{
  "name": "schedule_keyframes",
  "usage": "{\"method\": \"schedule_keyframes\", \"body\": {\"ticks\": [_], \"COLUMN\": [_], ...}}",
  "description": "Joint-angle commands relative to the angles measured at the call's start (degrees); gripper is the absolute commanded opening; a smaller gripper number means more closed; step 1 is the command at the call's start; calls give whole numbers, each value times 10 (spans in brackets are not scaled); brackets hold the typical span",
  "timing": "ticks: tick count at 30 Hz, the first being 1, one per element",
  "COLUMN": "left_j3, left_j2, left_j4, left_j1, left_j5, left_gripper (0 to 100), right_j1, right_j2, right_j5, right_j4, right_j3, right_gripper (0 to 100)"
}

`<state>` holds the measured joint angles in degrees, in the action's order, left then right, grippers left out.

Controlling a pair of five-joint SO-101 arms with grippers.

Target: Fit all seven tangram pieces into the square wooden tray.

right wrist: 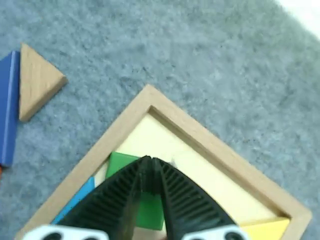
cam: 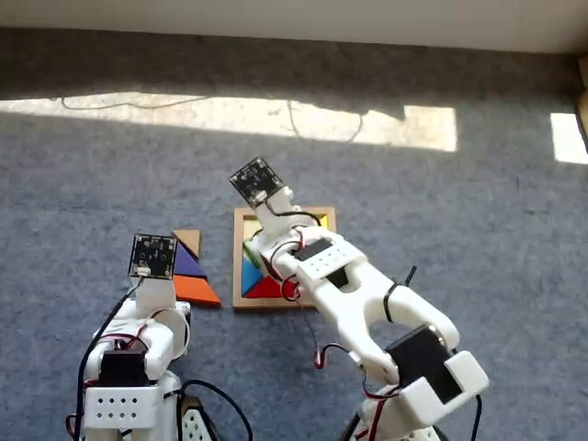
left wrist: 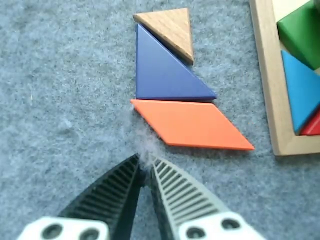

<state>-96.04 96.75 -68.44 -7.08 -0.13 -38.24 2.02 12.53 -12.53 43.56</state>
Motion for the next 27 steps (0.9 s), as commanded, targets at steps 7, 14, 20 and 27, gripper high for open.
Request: {"method": "schedule_keyframes", "body": {"ticks": [7, 14, 20, 27], "left_j3": [-15, -15, -15, -15], "left_j2": [5, 5, 5, 5], "left_j4": [8, 8, 8, 8], "left_j1": [7, 7, 7, 7], "left_j5": [-4, -4, -4, -4], "left_gripper": [8, 8, 8, 8], "right_j1": [-12, -15, -16, -15], "right_j2": [-12, -60, -95, -272], "right_j5": [1, 1, 1, 1], "right_j4": [-98, -161, -163, -223], "right_j3": [-15, -11, -11, 36], "right_gripper": [5, 5, 5, 5]}}
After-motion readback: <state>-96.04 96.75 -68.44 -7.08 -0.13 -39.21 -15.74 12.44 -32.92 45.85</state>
